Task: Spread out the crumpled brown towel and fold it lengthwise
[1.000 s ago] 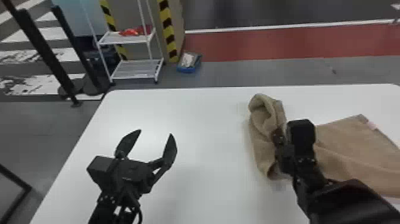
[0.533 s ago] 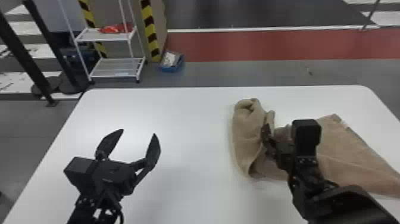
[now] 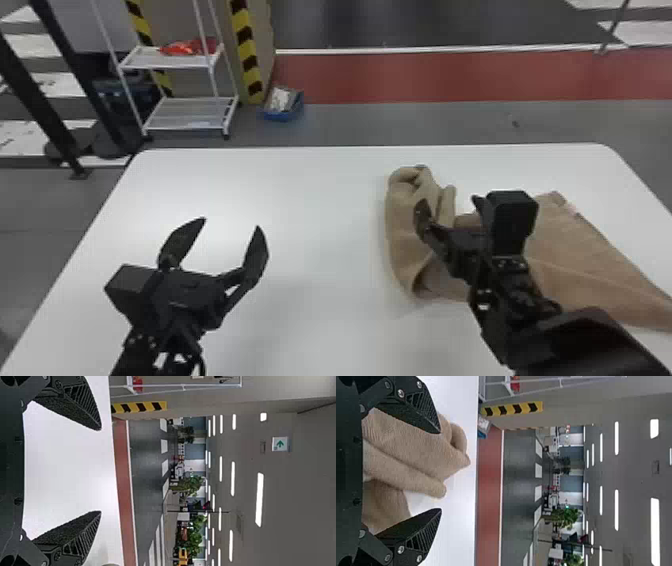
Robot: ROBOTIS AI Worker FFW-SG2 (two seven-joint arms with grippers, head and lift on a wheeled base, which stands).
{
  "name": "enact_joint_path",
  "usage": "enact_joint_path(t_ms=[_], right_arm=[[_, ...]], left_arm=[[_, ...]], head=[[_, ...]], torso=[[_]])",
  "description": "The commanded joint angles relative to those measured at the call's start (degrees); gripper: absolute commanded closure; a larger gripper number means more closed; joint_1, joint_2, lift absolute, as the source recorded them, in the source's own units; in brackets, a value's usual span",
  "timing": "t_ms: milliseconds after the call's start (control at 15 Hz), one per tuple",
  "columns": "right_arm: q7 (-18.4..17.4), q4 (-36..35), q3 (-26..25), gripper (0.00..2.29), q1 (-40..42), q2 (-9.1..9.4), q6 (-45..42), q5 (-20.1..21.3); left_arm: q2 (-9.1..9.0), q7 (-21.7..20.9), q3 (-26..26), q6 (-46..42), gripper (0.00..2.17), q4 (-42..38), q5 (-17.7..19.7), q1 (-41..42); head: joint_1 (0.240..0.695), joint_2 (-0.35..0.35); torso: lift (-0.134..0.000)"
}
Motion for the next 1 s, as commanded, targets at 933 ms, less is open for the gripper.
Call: enact_joint_path(t_ms=[933], right_arm=[[-5.35, 4.44, 8.25, 0.64, -7.08, 1.01, 14.75, 7.74]], left_arm=[[-0.4, -0.09, -0.33, -0.31, 0.14, 0.19, -0.35, 0.33]], head=[[0.695, 0.141]], torso=[[-0.128]])
